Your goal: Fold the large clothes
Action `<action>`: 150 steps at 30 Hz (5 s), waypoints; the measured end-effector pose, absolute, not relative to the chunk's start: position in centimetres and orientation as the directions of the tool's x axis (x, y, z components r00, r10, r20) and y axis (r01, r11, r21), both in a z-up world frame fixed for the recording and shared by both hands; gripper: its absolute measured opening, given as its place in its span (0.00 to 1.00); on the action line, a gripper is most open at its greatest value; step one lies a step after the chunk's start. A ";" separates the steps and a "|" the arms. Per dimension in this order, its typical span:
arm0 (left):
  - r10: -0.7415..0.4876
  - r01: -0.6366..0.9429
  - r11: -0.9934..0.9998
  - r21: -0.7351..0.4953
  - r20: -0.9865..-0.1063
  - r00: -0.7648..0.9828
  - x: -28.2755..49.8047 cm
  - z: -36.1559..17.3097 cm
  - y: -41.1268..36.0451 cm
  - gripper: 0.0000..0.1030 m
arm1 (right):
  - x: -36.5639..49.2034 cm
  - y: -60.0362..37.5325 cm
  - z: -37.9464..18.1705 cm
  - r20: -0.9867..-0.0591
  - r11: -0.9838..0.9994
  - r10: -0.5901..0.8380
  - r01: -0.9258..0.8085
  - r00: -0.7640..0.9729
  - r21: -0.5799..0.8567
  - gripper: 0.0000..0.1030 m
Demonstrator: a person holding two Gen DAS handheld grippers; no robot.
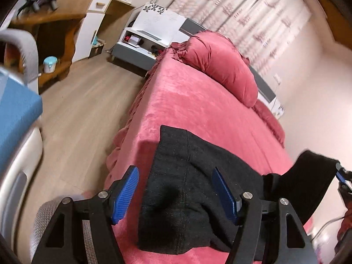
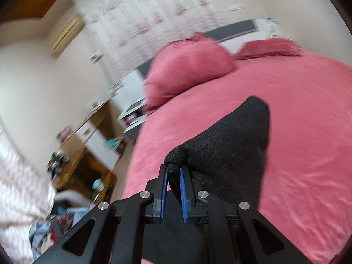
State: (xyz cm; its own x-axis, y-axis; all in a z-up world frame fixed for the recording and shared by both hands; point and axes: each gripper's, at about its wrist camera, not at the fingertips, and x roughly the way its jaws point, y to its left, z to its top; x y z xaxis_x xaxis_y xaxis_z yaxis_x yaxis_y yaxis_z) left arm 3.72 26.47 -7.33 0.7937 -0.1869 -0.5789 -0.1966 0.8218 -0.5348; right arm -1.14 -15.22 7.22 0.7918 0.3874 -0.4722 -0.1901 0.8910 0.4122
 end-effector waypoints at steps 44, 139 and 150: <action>-0.429 0.131 0.869 -0.477 -0.595 0.679 11.7 1.7 17.7 0.19 | -6.1 -7.5 -8.5 -0.706 0.928 0.373 -0.260 0.601 0.269 0.31; -0.022 -0.064 0.994 -0.085 -0.753 0.657 8.3 -9.3 22.9 0.89 | 4.2 -6.6 -14.9 -0.714 0.847 0.487 -0.071 0.503 0.528 0.54; -0.127 -0.065 0.976 -0.206 -0.791 0.598 9.2 -8.7 22.6 0.92 | 4.2 -6.2 -15.6 -0.699 0.815 0.547 -0.101 0.460 0.570 0.59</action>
State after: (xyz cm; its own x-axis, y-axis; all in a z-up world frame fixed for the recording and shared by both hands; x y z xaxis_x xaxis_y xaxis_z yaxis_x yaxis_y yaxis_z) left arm 9.19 22.58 -8.67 0.5980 -0.1272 -0.7914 -0.0648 0.9764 -0.2059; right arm 4.19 -6.20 -15.65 0.4604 0.5467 -0.6994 -0.1014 0.8151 0.5704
